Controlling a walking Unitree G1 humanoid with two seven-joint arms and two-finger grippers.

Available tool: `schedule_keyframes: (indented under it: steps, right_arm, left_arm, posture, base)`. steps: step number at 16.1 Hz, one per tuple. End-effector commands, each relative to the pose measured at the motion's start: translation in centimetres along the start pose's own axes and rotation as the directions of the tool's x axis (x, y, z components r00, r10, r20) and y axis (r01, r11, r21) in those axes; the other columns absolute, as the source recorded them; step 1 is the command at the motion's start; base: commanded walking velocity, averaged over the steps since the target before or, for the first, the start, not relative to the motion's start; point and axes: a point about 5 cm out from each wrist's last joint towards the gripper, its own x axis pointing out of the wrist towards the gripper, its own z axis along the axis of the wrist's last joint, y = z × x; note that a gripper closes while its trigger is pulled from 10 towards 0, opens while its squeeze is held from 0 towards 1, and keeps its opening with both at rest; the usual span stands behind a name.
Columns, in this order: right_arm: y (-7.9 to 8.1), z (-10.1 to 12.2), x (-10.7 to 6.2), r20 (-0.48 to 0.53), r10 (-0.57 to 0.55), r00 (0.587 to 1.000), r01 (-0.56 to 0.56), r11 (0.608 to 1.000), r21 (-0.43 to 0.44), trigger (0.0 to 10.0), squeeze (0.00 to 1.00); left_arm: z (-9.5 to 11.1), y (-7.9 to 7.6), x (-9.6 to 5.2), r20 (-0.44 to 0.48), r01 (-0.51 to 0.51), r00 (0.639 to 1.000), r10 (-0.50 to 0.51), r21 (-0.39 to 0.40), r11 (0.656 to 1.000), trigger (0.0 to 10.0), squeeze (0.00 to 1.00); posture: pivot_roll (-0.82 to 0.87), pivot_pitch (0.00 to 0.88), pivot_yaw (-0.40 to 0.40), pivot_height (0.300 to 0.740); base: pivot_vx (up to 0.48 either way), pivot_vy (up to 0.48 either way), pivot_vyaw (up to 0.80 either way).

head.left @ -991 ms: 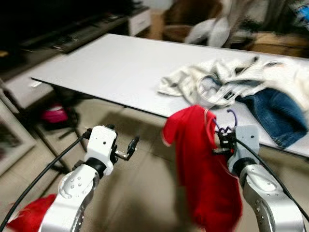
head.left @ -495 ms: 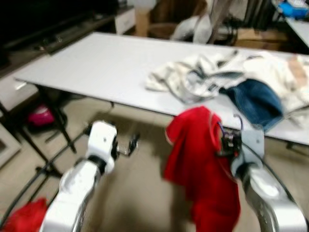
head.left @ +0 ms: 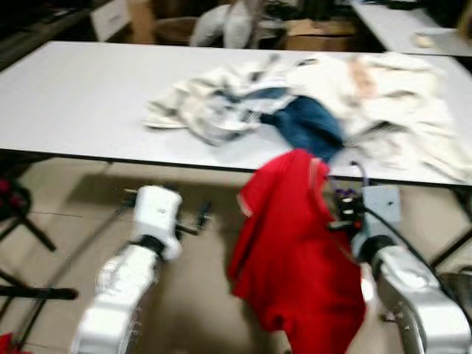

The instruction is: Hang hanger

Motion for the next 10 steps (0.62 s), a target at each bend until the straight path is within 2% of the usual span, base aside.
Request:
schedule_keyframes:
  steps: [1,4,5,10]
  right_arm:
    - [-0.14,0.67,-0.01,0.035,-0.02,0.999,0.021,1.0,-0.005,10.0,0.0]
    - [-0.23,0.39,0.07,0.018,-0.031,0.999,0.031,0.999,-0.024,10.0,0.0]
    - [-0.39,0.17,0.12,-0.002,-0.043,0.999,0.043,0.999,-0.004,10.0,0.0]
    - [-0.53,0.09,0.23,-0.001,-0.055,0.998,0.055,0.998,0.027,10.0,0.0]
  left_arm:
    - [0.17,0.8,-0.08,0.005,-0.032,0.999,0.031,0.029,0.999,10.0,0.0]
    - [0.05,0.78,0.04,0.002,-0.038,0.999,0.038,0.017,0.999,10.0,0.0]
    - [0.17,0.68,0.11,0.012,-0.031,0.999,0.031,0.018,0.999,10.0,0.0]
    - [0.44,0.48,0.26,0.029,-0.016,0.999,0.016,0.012,1.0,10.0,0.0]
  posture:
    - [-0.11,0.0,0.025,0.74]
    - [-0.11,0.0,0.026,0.74]
    - [-0.11,0.0,0.026,0.74]
    - [-0.11,0.0,0.027,0.74]
  base:
    - [0.0,0.0,0.0]
    - [0.0,0.0,0.0]
    - [0.0,0.0,0.0]
    - [0.0,0.0,-0.78]
